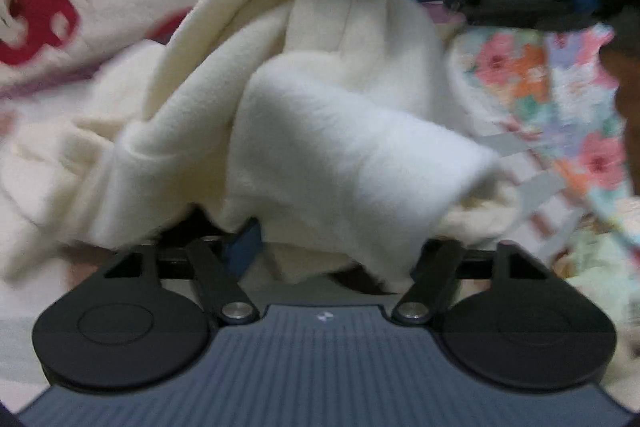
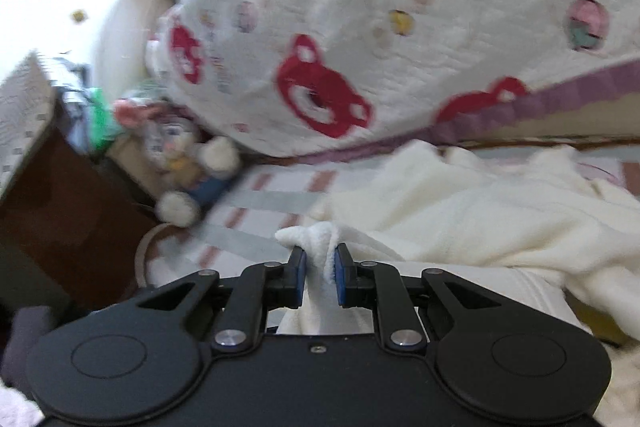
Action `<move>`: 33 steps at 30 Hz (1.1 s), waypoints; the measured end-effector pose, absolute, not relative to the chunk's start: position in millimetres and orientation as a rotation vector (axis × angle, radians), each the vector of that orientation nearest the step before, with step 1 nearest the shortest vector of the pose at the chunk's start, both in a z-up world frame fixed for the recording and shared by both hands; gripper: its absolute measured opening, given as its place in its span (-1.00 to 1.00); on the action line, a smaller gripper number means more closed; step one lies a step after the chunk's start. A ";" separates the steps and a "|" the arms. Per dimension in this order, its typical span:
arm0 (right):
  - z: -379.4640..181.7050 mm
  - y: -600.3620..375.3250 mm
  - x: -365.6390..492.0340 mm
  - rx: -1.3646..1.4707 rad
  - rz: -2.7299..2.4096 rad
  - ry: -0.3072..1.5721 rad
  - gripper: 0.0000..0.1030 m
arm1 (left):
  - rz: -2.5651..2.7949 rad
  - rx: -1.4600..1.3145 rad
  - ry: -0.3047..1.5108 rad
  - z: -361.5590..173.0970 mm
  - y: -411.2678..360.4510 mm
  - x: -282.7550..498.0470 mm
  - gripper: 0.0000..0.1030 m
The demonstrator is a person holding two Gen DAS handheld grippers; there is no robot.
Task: Fold clothes
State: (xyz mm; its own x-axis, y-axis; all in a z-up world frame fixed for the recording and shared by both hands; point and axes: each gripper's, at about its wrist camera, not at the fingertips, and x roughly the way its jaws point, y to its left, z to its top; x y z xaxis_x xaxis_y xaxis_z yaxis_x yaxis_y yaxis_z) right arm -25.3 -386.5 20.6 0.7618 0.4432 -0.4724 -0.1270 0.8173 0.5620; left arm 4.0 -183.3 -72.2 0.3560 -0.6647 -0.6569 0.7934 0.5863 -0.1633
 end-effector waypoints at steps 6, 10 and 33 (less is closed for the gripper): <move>26.5 -375.5 -31.2 0.312 0.278 0.548 -0.51 | -0.698 0.139 0.639 -42.3 -137.5 38.5 -0.89; 13.8 -384.8 -48.7 0.143 0.138 0.586 -0.41 | -0.587 0.064 0.643 -38.3 -104.5 68.4 -0.89; -130.2 -427.1 -66.4 0.103 -0.061 0.941 -0.10 | -0.469 0.068 0.603 -43.3 -97.3 83.0 -0.88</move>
State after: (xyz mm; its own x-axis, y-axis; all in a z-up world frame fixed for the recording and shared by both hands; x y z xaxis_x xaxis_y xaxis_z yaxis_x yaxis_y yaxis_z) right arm -66.4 -427.1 -130.2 0.5874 -0.0074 -0.8093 0.0976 0.9933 0.0618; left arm 83.0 -97.3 -43.3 0.7221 -0.4052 -0.5607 0.4440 0.8930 -0.0735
